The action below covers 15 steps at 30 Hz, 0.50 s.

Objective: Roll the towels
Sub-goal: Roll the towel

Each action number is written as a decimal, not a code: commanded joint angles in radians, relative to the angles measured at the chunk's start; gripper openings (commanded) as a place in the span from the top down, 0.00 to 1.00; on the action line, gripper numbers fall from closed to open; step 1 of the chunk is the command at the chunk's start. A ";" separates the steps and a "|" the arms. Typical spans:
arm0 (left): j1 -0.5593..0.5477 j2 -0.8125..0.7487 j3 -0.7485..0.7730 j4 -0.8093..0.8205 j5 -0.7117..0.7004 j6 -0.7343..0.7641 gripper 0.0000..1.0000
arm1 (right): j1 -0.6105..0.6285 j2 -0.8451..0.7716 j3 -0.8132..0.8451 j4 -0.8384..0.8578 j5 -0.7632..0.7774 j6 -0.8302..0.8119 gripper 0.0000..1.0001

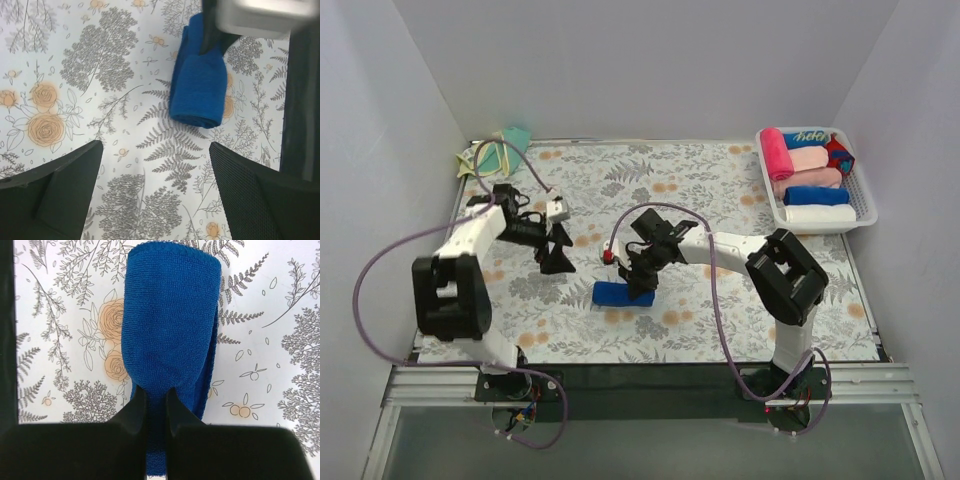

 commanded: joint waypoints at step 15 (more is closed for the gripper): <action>-0.535 -0.643 -0.596 0.747 -0.467 -0.154 0.27 | -0.115 0.285 0.158 -0.321 -0.272 0.036 0.99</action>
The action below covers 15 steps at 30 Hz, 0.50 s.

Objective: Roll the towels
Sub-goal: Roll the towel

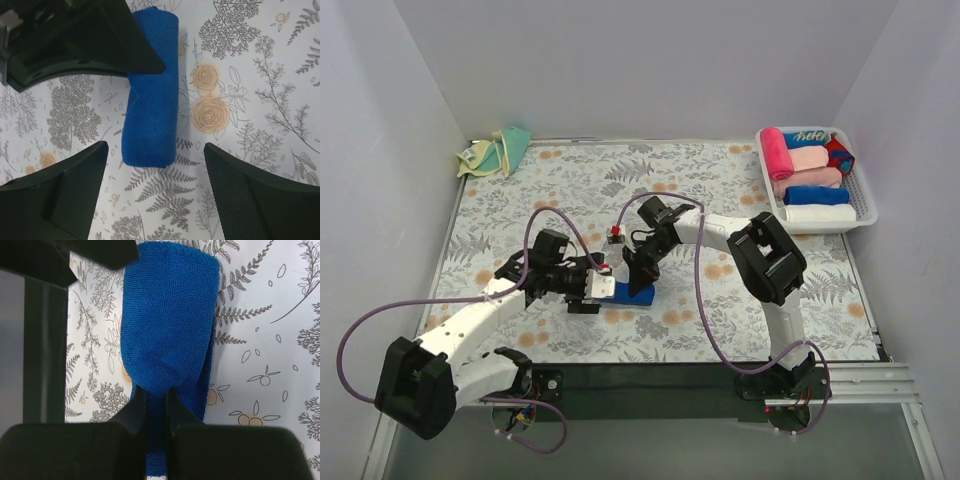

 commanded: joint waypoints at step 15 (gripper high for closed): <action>-0.144 0.268 -0.034 0.207 -0.150 0.007 0.61 | -0.002 0.084 0.018 -0.153 0.070 0.004 0.93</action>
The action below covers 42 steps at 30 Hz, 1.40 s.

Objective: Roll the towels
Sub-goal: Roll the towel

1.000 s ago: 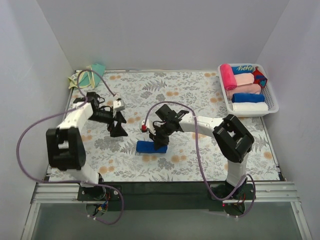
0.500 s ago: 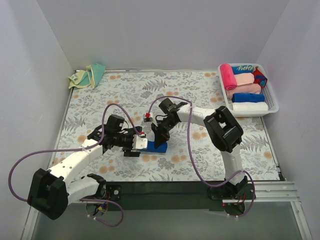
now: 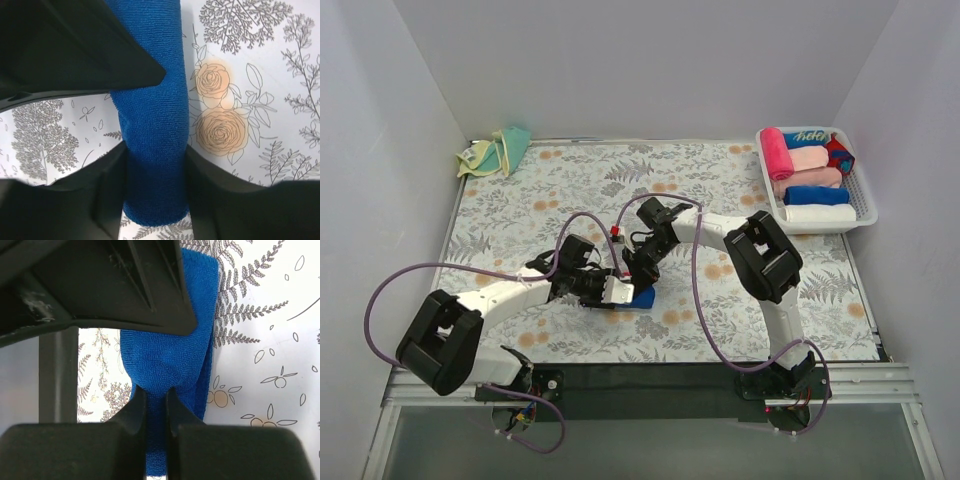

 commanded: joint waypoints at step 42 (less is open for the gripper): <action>0.186 0.797 0.606 -0.789 0.390 0.127 0.71 | 0.366 -0.575 -0.458 0.382 0.893 0.069 0.28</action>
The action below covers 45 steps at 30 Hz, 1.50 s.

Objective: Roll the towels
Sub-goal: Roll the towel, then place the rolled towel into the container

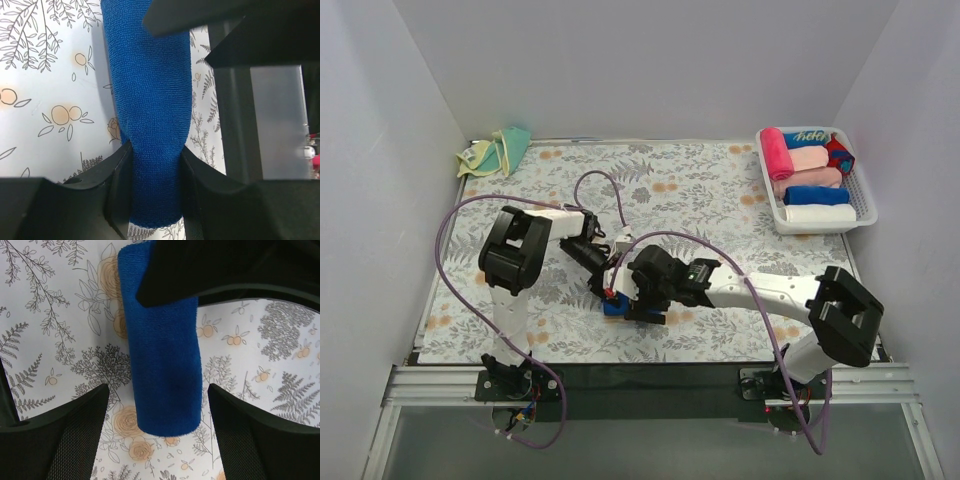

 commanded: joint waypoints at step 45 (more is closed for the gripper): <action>0.192 -0.498 0.105 0.208 0.013 -0.345 0.07 | -1.388 -0.149 0.305 -0.187 -0.476 0.346 0.99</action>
